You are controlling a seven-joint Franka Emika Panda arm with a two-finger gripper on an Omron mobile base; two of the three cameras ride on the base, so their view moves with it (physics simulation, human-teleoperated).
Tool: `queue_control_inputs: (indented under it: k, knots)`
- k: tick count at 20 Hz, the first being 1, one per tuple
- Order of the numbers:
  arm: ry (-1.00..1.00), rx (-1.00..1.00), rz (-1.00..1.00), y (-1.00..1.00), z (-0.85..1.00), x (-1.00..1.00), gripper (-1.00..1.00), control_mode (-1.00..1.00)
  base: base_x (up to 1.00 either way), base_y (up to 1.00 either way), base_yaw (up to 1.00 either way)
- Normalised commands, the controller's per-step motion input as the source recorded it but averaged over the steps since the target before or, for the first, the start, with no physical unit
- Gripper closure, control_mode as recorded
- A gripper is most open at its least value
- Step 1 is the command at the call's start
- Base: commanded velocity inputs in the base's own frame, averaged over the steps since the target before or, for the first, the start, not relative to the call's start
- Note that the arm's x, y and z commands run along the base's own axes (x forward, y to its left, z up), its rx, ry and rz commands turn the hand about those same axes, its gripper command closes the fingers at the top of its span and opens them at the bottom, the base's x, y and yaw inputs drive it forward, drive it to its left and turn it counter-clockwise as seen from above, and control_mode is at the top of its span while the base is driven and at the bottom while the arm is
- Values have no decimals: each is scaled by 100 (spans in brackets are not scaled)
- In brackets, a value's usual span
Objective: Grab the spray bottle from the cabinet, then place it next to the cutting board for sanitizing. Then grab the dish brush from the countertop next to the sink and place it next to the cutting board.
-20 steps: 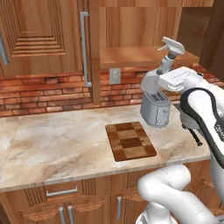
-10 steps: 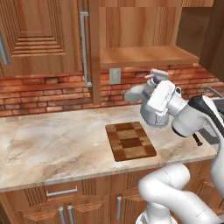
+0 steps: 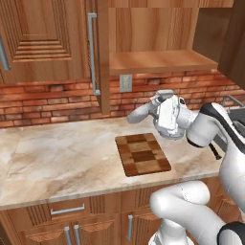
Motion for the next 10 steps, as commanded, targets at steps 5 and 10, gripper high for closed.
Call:
queue_control_inputs:
  k: [5,10]
  knots:
    - [7,-23,19,7,-7,14,100,-100,0,0,0]
    - [11,-29,16,37,-22,33,100,-100,0,0,0]
